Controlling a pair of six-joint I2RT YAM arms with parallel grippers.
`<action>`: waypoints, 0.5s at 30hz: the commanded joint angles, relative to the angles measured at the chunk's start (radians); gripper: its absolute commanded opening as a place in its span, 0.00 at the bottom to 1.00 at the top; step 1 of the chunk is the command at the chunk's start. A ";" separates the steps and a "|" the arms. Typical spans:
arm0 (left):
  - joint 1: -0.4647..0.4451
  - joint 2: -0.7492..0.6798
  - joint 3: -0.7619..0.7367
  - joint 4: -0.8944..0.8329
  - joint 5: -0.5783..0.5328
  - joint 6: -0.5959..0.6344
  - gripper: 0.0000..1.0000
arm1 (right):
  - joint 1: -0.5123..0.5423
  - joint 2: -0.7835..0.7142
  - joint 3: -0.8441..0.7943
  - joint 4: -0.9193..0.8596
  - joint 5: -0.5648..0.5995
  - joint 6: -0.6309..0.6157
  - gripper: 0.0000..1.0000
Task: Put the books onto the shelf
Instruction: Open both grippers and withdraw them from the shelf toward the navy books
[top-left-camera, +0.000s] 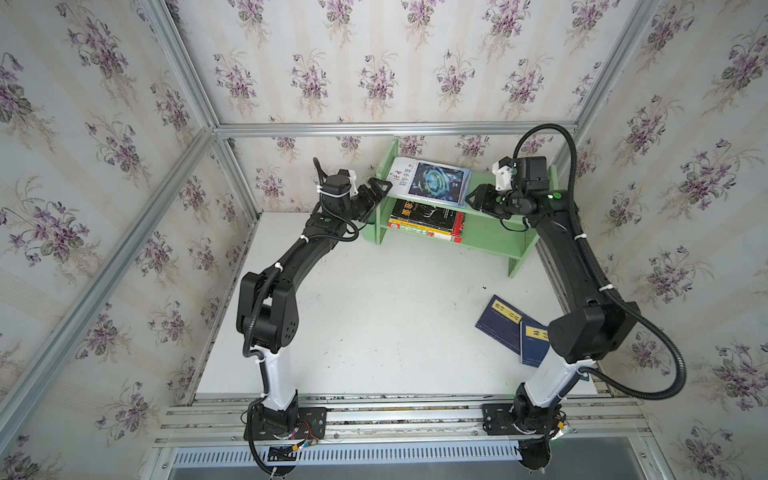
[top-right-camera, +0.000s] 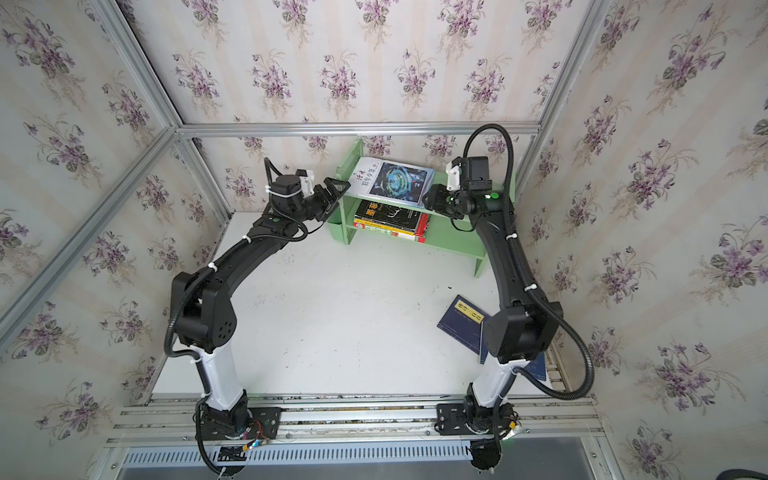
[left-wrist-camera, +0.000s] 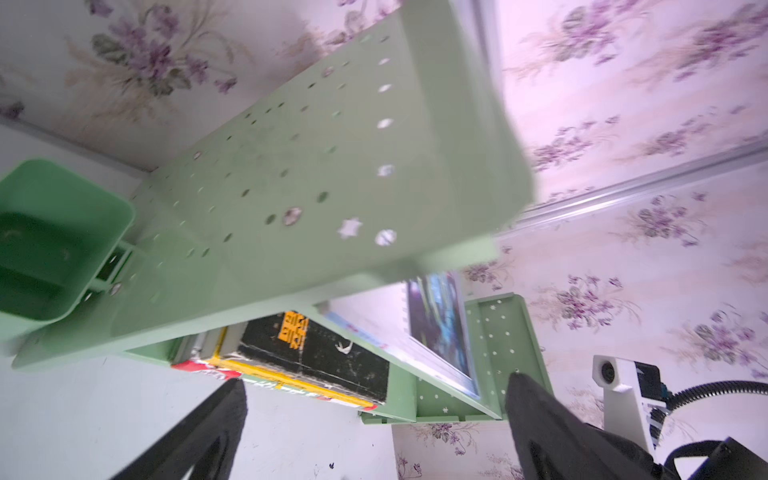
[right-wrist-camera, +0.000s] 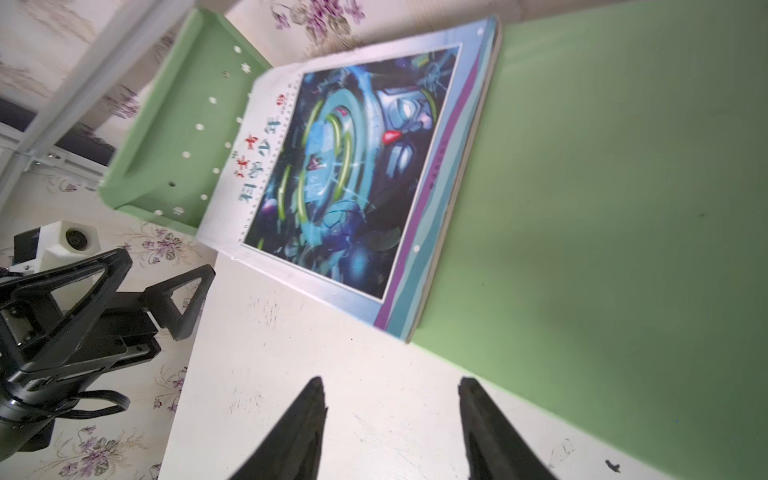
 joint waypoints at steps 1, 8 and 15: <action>-0.002 -0.055 -0.063 0.147 0.040 0.045 0.99 | -0.001 -0.070 -0.060 0.078 -0.009 -0.055 0.60; -0.020 -0.207 -0.290 0.166 0.071 0.086 0.99 | -0.006 -0.294 -0.351 0.199 0.105 -0.059 0.71; -0.160 -0.293 -0.376 -0.092 0.023 0.351 0.99 | -0.143 -0.505 -0.699 0.234 0.217 0.116 0.83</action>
